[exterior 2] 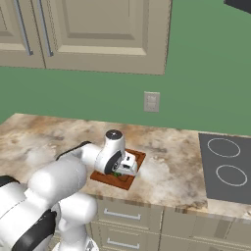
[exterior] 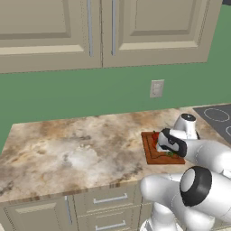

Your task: Place the avocado, onion, tomato, and bell pepper on the cutting board.

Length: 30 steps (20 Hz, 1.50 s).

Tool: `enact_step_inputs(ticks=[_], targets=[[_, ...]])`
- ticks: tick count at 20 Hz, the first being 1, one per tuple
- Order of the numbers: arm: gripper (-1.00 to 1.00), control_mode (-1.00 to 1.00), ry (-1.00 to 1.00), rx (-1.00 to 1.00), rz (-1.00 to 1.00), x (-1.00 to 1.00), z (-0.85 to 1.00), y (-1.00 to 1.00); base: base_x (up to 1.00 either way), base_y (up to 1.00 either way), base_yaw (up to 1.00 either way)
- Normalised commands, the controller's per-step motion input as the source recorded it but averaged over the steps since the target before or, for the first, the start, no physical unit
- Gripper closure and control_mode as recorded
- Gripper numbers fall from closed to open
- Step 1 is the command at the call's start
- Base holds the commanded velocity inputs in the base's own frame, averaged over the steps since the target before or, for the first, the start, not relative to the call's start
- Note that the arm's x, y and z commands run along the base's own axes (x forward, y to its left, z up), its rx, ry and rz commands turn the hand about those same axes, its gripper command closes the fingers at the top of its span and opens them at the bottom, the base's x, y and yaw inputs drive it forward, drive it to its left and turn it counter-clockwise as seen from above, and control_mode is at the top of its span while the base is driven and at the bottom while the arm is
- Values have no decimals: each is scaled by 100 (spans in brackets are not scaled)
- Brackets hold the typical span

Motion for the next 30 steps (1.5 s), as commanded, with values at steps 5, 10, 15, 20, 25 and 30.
enact_step_inputs(ticks=[5, 10, 15, 20, 25, 30], targets=[[100, -100, 4, 0, 0, 6, -32, 0, 0, 0, 0], [100, -100, 4, 0, 0, 6, -30, 0, 0, 0, 0], [100, -100, 4, 0, 0, 1, -32, 0, 0, 0, 0], [-100, -100, 1, 0, 0, 0, -13, 0, 0, 0, 0], [-100, -100, 0, 0, 0, 0, 0, 0, 0, 0, 0], [-100, -100, 0, 0, 0, -12, 1, 0, 0, 0, 0]])
